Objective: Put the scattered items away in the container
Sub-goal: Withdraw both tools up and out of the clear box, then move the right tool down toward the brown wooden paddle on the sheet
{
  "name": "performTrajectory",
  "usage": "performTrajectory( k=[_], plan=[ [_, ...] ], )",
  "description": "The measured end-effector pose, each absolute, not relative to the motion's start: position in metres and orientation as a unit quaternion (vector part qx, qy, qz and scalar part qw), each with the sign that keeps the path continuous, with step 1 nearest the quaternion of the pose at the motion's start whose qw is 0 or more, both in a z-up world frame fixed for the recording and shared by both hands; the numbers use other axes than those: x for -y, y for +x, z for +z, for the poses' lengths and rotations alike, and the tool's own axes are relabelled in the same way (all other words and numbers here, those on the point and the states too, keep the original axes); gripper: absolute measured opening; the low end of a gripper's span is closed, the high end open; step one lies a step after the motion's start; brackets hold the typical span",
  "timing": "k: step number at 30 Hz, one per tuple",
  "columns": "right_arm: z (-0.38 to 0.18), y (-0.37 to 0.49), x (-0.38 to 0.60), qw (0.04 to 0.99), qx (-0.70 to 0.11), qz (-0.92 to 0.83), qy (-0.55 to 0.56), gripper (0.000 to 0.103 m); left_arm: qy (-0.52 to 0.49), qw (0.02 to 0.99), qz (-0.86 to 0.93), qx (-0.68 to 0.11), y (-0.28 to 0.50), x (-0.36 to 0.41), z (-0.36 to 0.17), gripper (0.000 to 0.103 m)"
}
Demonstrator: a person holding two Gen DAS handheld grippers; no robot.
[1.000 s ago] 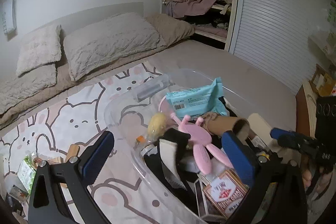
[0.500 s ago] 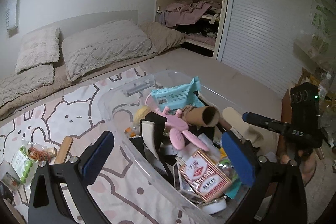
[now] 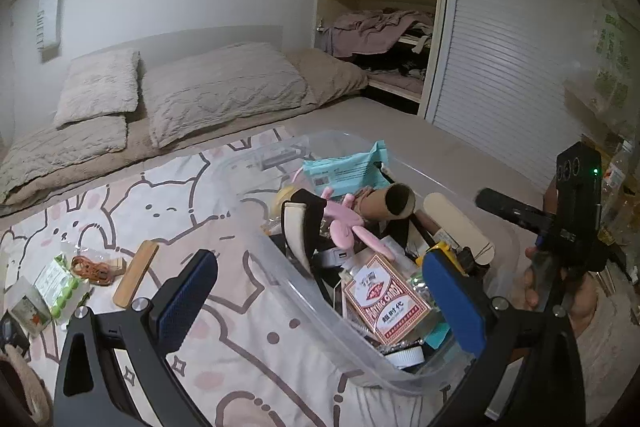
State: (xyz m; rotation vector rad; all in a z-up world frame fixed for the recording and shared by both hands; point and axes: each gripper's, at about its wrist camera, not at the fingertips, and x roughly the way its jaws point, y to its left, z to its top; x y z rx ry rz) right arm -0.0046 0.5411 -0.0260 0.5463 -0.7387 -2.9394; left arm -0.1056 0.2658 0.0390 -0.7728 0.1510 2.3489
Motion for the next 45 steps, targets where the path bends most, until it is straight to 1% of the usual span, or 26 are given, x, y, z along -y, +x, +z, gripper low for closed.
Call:
performTrajectory(
  k=[13, 19, 32, 45],
  plan=[
    [-0.021, -0.008, -0.526, 0.013, 0.176, -0.966, 0.191, 0.103, -0.281, 0.299, 0.911, -0.045, -0.102, -0.234, 0.035, 0.103],
    [-0.008, -0.004, -0.524, 0.001, 0.169, -0.969, 0.182, 0.103, -0.279, 0.299, 0.912, -0.040, -0.106, -0.223, 0.033, 0.103],
    [0.010, -0.005, -0.503, -0.043, 0.128, -0.969, 0.206, 0.103, -0.265, 0.289, 0.920, -0.033, -0.116, -0.185, 0.037, 0.103],
    [0.043, -0.024, -0.429, 0.010, 0.103, -0.977, 0.189, 0.103, -0.247, 0.252, 0.935, -0.033, -0.117, -0.128, 0.037, 0.103]
  ],
)
